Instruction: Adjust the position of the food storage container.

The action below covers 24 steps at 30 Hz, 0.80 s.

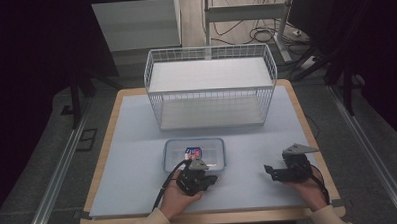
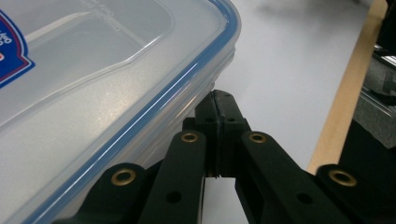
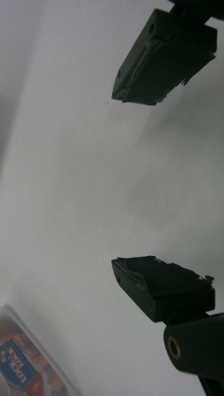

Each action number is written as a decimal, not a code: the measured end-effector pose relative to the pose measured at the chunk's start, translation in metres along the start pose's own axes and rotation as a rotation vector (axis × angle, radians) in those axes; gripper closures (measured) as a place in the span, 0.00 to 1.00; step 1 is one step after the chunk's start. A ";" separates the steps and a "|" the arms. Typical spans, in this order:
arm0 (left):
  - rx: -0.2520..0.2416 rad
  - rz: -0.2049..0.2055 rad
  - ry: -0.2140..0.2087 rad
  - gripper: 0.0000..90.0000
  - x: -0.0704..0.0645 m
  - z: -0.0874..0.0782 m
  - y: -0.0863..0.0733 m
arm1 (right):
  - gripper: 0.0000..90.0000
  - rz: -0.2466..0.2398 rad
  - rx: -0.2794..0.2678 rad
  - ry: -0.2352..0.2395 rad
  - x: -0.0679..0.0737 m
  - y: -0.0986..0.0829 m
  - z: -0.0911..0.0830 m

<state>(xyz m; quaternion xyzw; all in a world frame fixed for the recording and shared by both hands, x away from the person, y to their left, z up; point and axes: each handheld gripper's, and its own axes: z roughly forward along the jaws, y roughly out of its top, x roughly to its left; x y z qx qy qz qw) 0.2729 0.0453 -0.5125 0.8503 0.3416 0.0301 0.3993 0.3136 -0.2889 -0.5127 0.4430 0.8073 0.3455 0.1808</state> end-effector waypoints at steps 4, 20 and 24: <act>0.000 -0.001 0.001 1.00 -0.001 0.003 0.002 | 0.18 0.000 0.002 -0.001 0.000 0.000 0.000; -0.119 -0.019 0.003 0.99 -0.005 -0.072 -0.013 | 0.18 0.008 -0.018 0.000 -0.002 0.000 -0.005; -0.164 -0.069 0.025 0.99 0.012 -0.091 -0.014 | 0.18 0.003 -0.021 0.002 -0.001 0.001 -0.005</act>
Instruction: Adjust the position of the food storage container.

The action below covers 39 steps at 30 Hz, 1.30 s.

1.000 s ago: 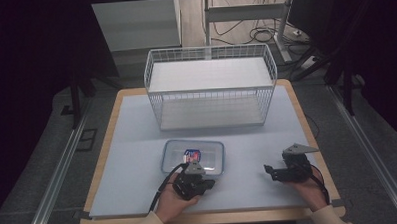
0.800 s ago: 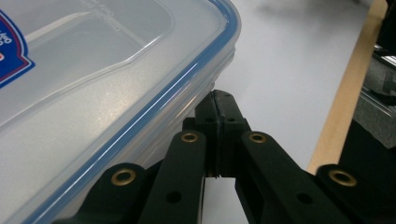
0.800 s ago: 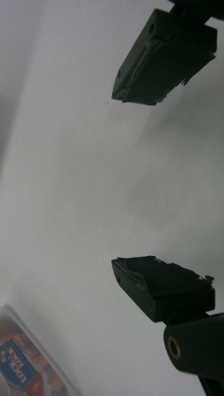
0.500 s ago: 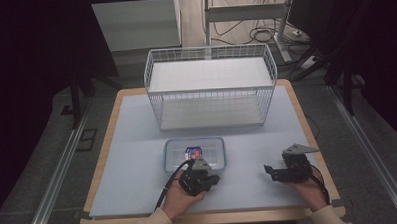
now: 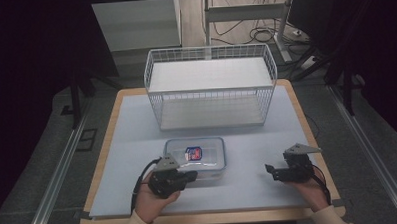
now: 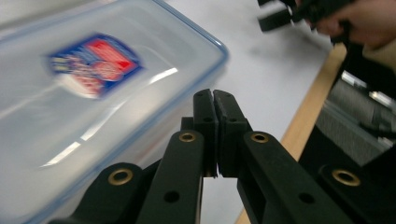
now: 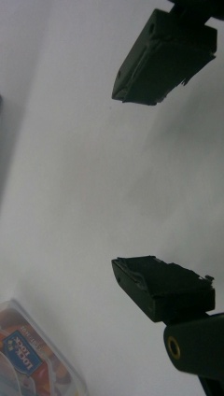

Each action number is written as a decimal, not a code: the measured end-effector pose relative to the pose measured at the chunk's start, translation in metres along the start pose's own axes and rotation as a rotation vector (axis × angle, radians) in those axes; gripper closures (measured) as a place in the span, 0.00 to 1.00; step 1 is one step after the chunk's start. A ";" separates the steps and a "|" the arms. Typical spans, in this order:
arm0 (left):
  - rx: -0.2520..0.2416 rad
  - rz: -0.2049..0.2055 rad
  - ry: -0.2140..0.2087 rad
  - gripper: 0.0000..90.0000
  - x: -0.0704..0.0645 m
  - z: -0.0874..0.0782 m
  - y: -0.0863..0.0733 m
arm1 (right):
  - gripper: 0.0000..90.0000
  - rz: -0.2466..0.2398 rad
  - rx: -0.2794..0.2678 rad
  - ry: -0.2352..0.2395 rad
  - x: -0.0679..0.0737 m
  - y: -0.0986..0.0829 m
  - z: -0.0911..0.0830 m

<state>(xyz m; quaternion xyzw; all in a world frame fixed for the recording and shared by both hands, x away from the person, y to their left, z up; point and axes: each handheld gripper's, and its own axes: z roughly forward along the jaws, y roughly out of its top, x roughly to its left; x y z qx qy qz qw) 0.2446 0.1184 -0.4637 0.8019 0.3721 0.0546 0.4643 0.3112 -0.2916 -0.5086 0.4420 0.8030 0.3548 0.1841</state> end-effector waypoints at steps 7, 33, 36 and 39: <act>-0.042 -0.060 0.070 0.98 0.028 -0.022 -0.001 | 0.18 0.001 0.003 0.000 -0.001 0.000 0.000; -0.007 -0.311 0.120 0.22 0.090 -0.037 -0.015 | 0.17 -0.020 -0.020 0.018 0.001 0.000 -0.001; -0.012 -0.316 0.120 0.22 0.091 -0.038 -0.014 | 0.17 -0.030 -0.027 0.023 0.002 0.001 -0.002; -0.010 -0.322 0.113 0.21 0.092 -0.037 -0.014 | 0.17 -0.035 -0.029 0.033 0.002 0.001 -0.003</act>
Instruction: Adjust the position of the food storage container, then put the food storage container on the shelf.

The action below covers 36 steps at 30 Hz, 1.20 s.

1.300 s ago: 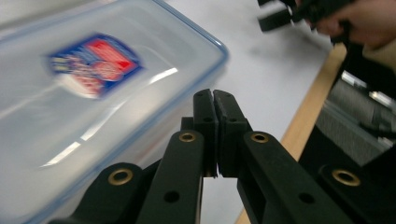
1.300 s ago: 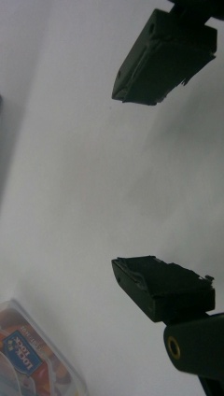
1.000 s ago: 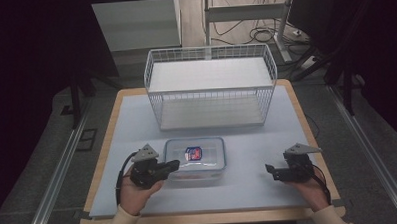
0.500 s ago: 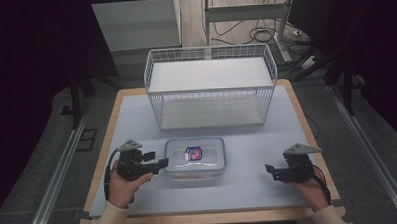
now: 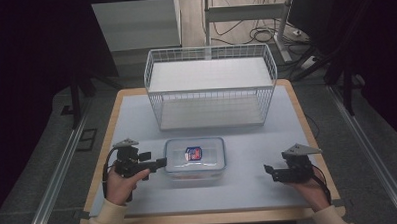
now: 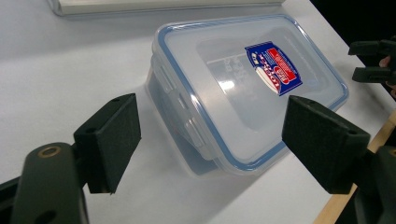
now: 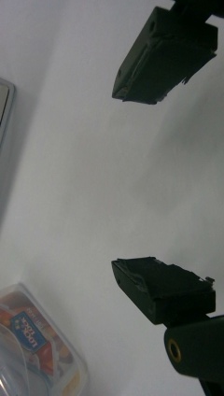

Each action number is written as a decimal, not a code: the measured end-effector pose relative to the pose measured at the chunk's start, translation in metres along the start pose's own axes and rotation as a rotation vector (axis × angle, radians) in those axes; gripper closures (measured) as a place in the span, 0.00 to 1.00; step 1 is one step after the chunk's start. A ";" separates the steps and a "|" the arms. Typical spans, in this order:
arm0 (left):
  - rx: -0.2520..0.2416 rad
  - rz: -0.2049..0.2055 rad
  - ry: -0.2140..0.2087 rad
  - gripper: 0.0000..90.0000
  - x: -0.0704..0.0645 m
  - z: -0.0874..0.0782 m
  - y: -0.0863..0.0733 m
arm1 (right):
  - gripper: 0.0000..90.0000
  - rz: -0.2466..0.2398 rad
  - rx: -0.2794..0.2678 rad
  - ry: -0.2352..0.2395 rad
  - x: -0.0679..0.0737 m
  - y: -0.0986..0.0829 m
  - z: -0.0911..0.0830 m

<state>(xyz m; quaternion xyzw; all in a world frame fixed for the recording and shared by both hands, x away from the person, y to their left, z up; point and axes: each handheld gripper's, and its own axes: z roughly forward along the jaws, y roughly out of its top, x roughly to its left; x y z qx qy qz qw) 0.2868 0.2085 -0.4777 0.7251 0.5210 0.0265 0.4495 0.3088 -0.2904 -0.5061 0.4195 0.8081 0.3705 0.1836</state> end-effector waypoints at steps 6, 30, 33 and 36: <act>-0.004 -0.013 -0.015 0.20 0.001 0.000 0.001 | 0.17 0.048 -0.021 0.054 0.001 0.005 -0.003; 0.078 -0.119 -0.192 0.15 0.023 0.028 -0.001 | 0.18 0.088 0.003 0.236 0.025 0.029 0.006; 0.101 -0.122 -0.207 0.15 0.024 0.038 -0.002 | 0.18 0.092 -0.004 0.235 0.024 0.029 0.005; 0.105 -0.139 -0.231 0.15 0.025 0.042 -0.002 | 0.18 0.089 -0.001 0.234 0.024 0.029 0.006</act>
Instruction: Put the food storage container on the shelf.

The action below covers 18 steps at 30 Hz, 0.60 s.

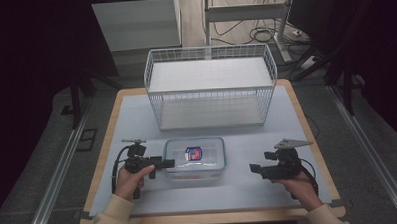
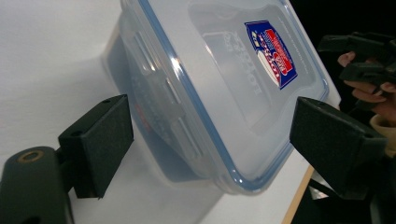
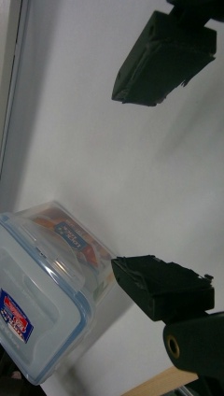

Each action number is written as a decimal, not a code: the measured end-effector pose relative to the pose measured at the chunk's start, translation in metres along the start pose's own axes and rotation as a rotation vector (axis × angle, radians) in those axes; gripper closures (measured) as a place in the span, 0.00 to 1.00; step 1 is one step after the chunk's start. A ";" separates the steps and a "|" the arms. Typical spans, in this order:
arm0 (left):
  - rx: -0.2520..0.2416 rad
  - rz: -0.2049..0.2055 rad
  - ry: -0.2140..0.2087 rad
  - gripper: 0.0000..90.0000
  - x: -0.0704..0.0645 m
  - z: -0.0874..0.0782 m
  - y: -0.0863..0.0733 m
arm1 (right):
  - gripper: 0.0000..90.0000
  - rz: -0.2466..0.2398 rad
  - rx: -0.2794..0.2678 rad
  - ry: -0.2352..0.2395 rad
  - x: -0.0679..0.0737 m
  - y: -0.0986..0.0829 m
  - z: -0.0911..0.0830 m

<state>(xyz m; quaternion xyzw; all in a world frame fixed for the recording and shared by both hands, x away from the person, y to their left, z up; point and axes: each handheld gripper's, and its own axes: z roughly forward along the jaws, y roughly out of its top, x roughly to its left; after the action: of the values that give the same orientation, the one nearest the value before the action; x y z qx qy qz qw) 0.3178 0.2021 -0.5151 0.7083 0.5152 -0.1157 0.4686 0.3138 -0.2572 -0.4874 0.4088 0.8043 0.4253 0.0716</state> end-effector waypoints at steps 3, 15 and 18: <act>0.012 -0.009 -0.015 0.15 0.003 0.006 0.002 | 0.18 -0.008 0.002 -0.003 0.000 0.000 0.000; 0.022 -0.020 -0.024 0.22 0.006 0.010 0.002 | 0.18 -0.005 0.012 0.000 0.001 0.000 0.003; 0.021 -0.024 -0.028 0.24 0.007 0.010 0.002 | 0.18 -0.002 0.016 0.013 0.003 0.002 0.006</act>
<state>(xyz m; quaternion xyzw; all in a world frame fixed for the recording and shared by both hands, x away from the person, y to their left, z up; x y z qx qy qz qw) 0.3261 0.1982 -0.5239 0.7053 0.5157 -0.1366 0.4668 0.3157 -0.2508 -0.4891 0.4058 0.8084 0.4215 0.0638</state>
